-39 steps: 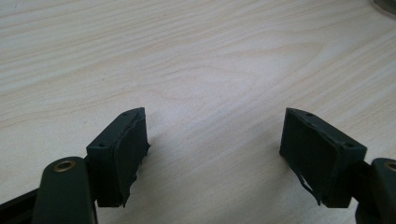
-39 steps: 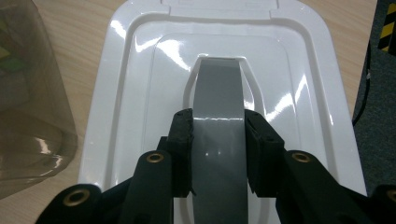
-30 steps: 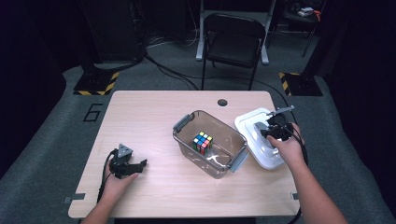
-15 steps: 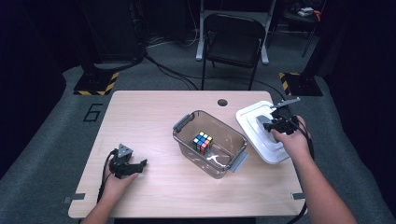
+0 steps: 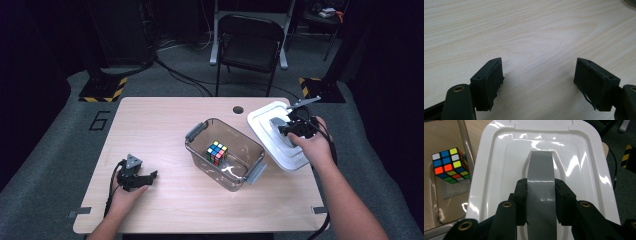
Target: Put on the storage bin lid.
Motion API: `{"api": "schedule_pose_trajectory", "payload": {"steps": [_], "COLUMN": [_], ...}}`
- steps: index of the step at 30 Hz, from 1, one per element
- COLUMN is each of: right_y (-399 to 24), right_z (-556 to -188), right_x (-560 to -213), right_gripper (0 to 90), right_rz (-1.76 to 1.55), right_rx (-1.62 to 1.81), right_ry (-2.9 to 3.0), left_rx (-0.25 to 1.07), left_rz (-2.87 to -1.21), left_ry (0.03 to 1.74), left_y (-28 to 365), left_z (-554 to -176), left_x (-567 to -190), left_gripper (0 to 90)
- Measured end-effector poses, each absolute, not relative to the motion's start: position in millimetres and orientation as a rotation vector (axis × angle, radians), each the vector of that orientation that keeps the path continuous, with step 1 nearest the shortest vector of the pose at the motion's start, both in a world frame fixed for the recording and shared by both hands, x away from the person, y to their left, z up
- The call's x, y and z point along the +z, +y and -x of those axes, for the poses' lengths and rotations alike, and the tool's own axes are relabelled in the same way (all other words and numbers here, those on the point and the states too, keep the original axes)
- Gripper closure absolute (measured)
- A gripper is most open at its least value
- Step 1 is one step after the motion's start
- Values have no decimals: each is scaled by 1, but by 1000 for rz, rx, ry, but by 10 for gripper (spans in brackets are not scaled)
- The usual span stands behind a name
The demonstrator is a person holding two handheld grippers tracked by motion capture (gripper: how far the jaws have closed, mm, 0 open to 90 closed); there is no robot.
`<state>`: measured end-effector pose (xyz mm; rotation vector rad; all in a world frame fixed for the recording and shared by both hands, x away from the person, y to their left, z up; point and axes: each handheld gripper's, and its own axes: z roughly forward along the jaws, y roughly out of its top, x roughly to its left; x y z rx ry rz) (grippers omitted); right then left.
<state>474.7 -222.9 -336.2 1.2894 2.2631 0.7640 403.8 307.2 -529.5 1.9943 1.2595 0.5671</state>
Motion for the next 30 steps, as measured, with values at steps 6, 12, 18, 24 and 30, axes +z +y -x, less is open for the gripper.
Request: {"api": "schedule_pose_trajectory", "payload": {"steps": [6,12,18,24,30], "right_y": [-209,-193,-176,-163,-149], "right_z": [-473,-472,-472,-471,-470], "right_x": [-328,-325,-325,-325,-328], "right_gripper": [670,670,669,669,670], "right_rz": [-1251,-1206,-1161,-1128,-1101], "right_rx": [782,805,817,835,845], "right_ry": [2287,2317,2356,2384,2416], "left_rx": [567,567,567,567,567], "left_rz": [-1994,-1994,-1994,-1994,-1995], "left_ry": [1260,1260,1260,1260,1259], "left_y": [307,307,307,307,307], "left_z": [-404,-404,-404,-404,-404], "left_x": [-529,-529,-529,-529,-529], "left_gripper": [228,229,228,228,229]}}
